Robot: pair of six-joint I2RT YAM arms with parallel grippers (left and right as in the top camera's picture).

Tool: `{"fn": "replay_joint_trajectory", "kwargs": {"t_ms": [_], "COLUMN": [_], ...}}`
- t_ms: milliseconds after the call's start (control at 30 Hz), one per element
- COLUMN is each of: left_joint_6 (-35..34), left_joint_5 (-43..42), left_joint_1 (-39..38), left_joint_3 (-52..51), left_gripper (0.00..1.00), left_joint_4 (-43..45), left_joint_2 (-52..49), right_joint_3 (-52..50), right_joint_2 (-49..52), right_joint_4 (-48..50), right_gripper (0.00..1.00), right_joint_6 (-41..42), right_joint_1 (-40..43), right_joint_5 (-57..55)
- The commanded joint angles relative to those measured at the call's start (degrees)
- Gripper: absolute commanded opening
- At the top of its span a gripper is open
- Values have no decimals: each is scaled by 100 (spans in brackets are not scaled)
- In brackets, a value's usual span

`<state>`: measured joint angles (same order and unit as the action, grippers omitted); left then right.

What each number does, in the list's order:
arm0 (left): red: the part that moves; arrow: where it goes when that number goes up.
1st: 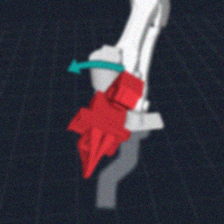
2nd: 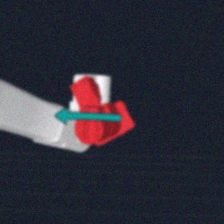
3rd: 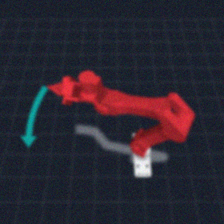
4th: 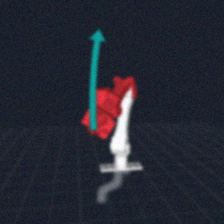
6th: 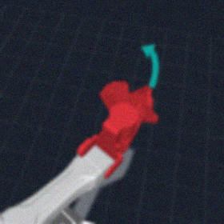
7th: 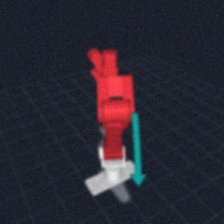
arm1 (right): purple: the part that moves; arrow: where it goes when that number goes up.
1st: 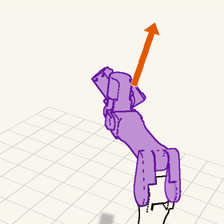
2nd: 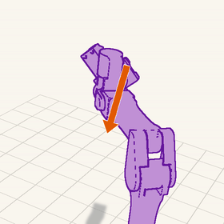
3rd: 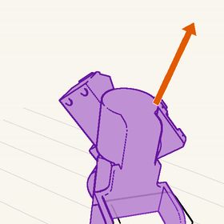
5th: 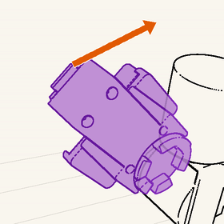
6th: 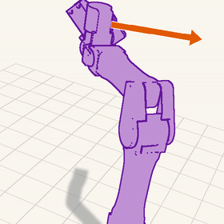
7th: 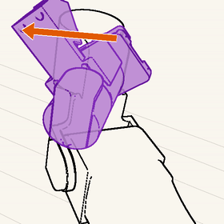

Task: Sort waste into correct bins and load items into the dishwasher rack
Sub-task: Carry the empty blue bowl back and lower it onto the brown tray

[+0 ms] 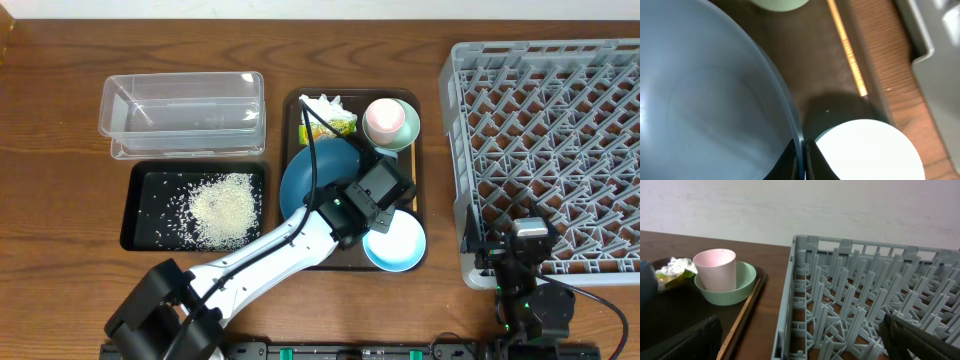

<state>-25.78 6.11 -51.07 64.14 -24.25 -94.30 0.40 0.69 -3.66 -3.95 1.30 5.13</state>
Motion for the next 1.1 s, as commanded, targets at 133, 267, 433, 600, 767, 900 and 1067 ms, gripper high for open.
{"fn": "replay_joint_trajectory", "kwargs": {"t_ms": [133, 267, 433, 600, 767, 900, 1067], "left_joint_6": [-166, -332, -326, -326, -321, -321, -317], "left_joint_5": [247, 168, -76, -164, 164, 907, 1508], "left_joint_1": [15, 13, 15, 15, 39, 59, 66], "left_joint_3": [-103, -103, -98, -63, -52, -52, -52], "left_gripper": [12, 12, 22, 39, 51, 62, 63], "left_joint_4": [81, 50, 39, 28, 131, 188, 184], "left_joint_2": [-24, -24, -13, 286, 955, 1416, 1526], "right_joint_3": [-9, -9, -9, -9, -9, -9, -9], "right_joint_2": [-26, -26, -26, -26, -26, -26, -26], "right_joint_4": [-24, -24, -24, -24, -24, -24, -24], "right_gripper": [99, 99, 99, 99, 99, 99, 99], "right_joint_6": [68, 68, 68, 68, 68, 68, 68], "right_joint_1": [-20, -20, -20, -20, -20, -20, -20], "right_joint_5": [-39, -37, -39, -39, -39, -37, -39]}}
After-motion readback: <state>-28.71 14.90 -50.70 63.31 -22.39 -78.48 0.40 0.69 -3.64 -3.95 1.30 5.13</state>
